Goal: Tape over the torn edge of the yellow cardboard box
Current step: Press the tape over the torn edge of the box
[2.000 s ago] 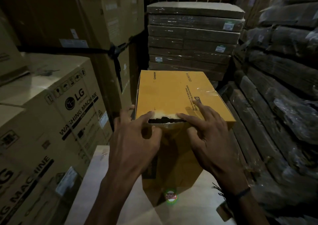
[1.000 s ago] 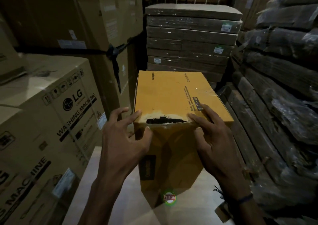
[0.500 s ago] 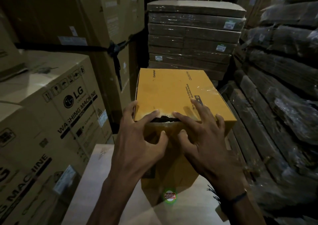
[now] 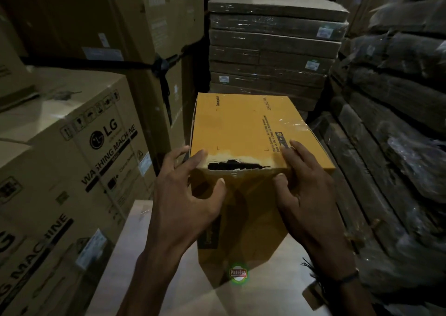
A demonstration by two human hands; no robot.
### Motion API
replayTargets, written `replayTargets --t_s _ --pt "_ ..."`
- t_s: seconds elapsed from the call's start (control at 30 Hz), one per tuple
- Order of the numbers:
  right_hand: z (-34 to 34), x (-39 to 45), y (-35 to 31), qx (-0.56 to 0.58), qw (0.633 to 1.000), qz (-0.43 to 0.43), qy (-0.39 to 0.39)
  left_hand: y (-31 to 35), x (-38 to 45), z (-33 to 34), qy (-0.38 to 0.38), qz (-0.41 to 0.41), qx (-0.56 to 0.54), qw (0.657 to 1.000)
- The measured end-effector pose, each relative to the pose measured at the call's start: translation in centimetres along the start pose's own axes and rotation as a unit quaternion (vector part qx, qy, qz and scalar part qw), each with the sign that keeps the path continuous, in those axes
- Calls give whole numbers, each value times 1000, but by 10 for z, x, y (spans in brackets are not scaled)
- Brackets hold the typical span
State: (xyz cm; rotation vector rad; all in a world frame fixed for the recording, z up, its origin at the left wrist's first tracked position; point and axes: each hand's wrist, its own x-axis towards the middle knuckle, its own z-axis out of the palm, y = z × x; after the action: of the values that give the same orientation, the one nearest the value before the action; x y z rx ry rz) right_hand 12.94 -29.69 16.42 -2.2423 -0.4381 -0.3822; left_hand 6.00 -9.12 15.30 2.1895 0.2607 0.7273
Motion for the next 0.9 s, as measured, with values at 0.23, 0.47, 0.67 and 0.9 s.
replayTargets --t_s 0.23,0.47,0.67,0.9 --pt "10 -2 -7 -71 994 -62 -58 0 -1 4 -39 9 27 999" --pt "-1 -2 16 -8 1000 -17 14 -7 -2 -4 -12 -26 -72 997" --pt "-14 1 20 28 991 -34 124 -8 -11 -14 58 -76 -95 991" --pt "-24 1 16 187 972 128 60 4 -6 -25 114 -177 -201 957"
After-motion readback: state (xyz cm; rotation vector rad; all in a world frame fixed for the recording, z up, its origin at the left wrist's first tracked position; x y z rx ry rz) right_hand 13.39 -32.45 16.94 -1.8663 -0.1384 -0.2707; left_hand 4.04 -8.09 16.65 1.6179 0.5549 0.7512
